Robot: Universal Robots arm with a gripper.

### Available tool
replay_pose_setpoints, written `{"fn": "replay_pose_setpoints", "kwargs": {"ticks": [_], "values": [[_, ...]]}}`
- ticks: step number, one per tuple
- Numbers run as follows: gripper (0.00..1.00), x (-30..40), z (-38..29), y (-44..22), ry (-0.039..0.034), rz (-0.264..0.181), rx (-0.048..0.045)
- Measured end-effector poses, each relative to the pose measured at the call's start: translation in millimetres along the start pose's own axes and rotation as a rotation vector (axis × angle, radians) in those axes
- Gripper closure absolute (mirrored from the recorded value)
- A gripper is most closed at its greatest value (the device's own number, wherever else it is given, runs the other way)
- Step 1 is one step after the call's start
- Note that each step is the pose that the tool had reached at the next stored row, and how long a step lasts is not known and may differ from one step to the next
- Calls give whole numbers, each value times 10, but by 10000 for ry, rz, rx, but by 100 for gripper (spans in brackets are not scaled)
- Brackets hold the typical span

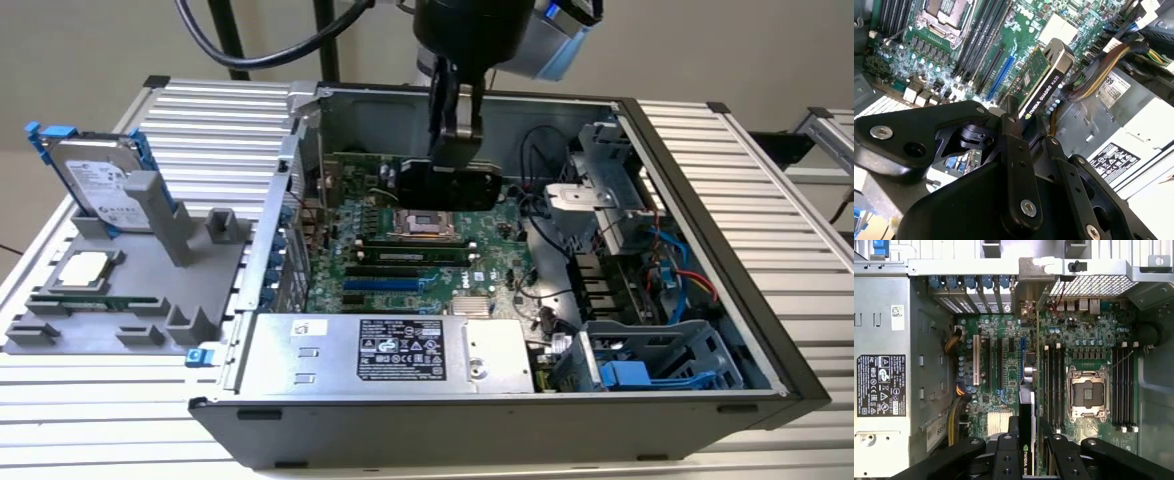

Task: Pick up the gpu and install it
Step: 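Insert the gpu into the slot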

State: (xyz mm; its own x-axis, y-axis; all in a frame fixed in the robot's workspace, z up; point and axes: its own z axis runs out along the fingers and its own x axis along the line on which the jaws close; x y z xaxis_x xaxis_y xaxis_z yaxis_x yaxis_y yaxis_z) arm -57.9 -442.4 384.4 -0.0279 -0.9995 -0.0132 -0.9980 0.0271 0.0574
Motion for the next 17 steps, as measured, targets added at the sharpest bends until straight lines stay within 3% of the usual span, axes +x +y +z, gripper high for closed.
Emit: {"fn": "replay_pose_setpoints", "kwargs": {"ticks": [17], "values": [[100,-2,12,-40,-2,-3,37]]}}
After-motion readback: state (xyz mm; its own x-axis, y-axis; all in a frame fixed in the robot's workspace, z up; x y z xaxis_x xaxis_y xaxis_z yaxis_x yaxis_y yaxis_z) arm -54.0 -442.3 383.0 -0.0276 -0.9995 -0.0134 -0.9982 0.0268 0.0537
